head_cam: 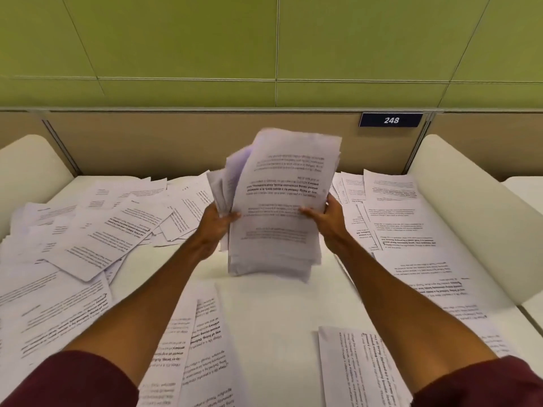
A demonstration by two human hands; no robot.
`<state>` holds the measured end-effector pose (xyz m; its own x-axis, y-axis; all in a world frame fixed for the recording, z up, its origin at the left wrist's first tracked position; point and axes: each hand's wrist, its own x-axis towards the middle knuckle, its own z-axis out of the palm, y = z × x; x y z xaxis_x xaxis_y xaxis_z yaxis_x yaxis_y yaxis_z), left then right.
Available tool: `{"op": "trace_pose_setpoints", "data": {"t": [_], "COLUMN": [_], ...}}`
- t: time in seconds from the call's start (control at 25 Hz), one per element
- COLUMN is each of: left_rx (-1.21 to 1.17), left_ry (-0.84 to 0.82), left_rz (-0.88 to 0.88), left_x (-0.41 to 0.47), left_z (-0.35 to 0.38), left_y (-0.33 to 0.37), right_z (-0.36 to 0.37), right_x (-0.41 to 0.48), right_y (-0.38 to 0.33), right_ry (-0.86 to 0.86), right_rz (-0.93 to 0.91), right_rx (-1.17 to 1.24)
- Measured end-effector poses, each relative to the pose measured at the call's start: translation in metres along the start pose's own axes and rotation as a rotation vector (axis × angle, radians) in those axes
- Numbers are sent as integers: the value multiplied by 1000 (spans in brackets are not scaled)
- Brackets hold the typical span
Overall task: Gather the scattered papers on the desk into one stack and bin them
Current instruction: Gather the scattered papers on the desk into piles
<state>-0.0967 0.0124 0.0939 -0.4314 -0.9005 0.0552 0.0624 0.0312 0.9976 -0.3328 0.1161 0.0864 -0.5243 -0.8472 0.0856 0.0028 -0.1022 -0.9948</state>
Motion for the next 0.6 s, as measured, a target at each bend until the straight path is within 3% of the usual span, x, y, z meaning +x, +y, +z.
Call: {"op": "trace_pose_setpoints", "data": {"t": [0.16, 0.32, 0.52, 0.6], "left_rx": [27, 94, 178, 184], "left_ry": [-13, -119, -75, -162], "left_rz": [29, -18, -72, -119], "left_x": [16, 7, 23, 33], "left_z": [6, 11, 20, 28], "left_y": [9, -31, -35, -26], "right_z": [-1, -4, 5, -4], "right_x": [-5, -26, -20, -17], "right_y": [-3, 30, 29, 17], "right_ry": [-24, -198, 39, 100], "right_rz": [-86, 39, -3, 43], "right_rx": [63, -125, -291, -291]}}
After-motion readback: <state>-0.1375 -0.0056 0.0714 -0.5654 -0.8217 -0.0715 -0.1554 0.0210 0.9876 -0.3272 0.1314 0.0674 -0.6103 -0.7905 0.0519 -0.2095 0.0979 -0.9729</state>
